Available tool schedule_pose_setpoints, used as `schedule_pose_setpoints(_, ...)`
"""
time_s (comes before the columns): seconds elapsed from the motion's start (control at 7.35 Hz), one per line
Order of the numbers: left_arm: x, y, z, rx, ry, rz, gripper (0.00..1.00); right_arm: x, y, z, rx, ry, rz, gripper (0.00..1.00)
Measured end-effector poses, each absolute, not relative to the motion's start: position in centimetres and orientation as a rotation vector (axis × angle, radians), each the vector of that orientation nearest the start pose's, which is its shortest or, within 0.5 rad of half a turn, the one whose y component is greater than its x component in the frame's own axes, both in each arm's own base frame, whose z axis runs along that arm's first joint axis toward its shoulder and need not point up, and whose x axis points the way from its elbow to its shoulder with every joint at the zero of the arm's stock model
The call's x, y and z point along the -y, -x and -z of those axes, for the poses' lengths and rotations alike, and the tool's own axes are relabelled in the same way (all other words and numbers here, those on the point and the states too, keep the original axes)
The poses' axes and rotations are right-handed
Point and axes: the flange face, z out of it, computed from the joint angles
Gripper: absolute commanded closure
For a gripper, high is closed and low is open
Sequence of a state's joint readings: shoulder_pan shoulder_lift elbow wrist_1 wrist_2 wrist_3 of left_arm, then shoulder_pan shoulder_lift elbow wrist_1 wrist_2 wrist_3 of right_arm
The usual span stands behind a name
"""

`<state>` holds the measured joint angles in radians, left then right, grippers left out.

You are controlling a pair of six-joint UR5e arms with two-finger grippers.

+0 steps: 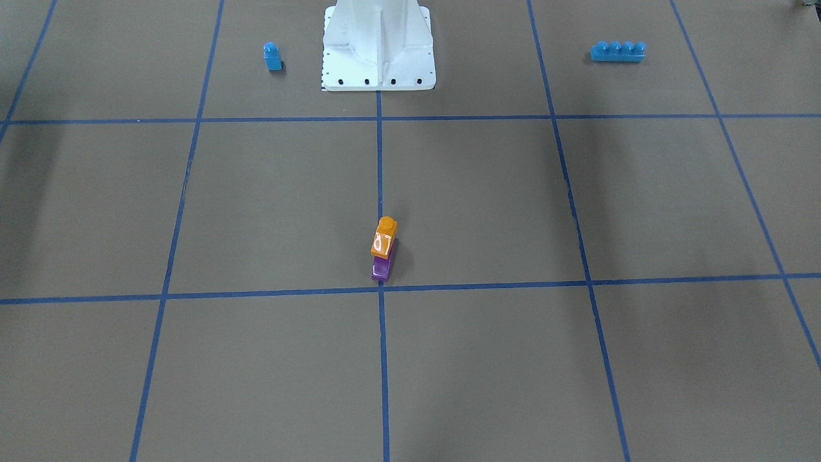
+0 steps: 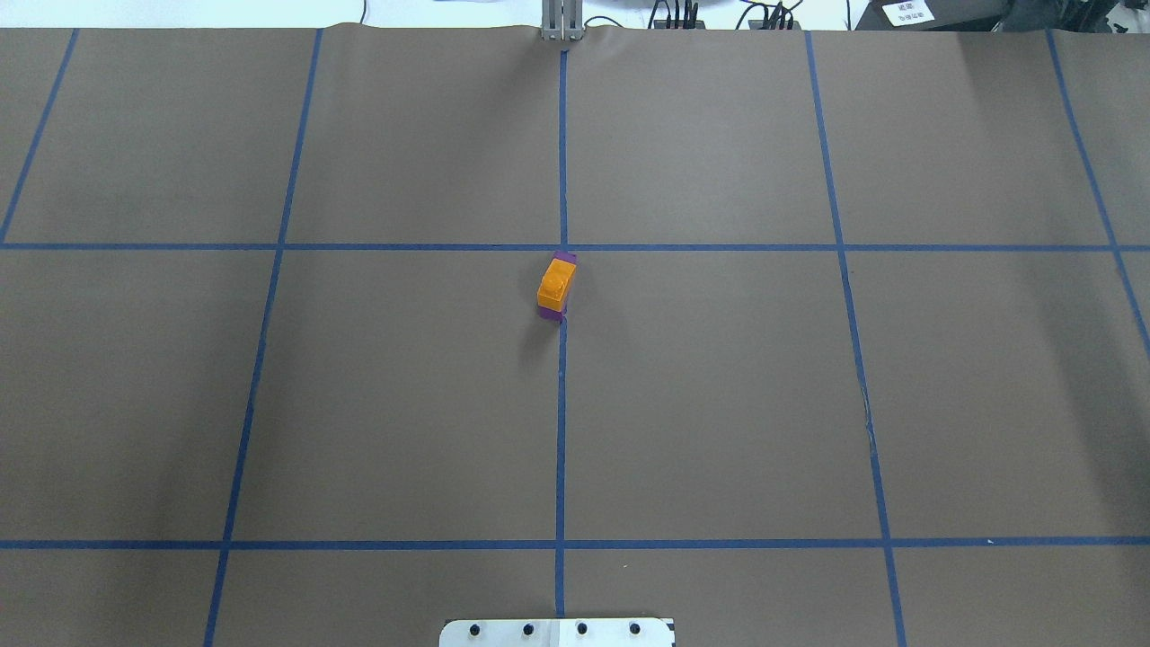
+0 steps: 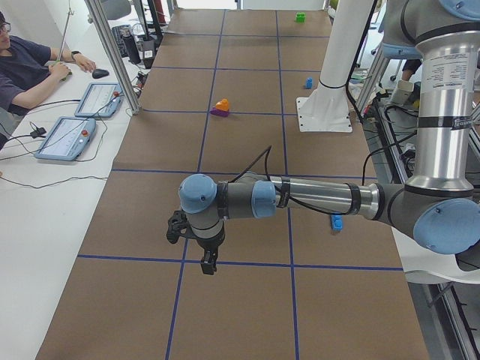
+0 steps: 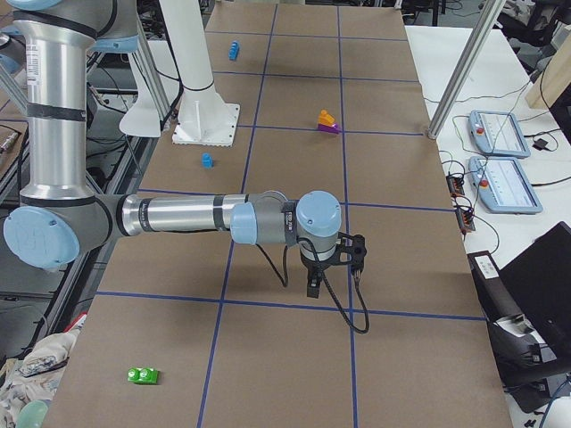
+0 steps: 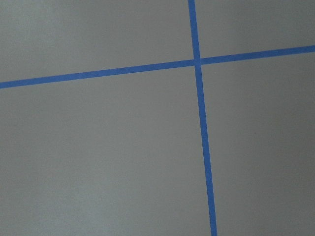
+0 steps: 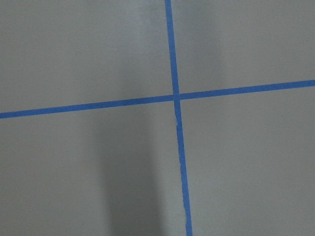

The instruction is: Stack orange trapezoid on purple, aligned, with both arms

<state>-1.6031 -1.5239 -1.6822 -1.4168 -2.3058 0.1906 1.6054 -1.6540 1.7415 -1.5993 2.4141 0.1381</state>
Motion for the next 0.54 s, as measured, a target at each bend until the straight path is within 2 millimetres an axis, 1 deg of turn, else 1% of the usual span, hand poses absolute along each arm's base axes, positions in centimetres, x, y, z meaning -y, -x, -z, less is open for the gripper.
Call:
schedule_pose_setpoints(0.27,46.2,8.1,-64.3,-0.740,-0.006,-0.118,0.00,44.7,-7.5,-62.2,0.841,0.009,-0.148,0.00)
schedule_pose_setpoints(0.54,46.3,8.0,-64.1,-0.740,-0.015,-0.121,0.00,44.4,-7.7,-63.0,0.809,0.017,-0.152,0.00)
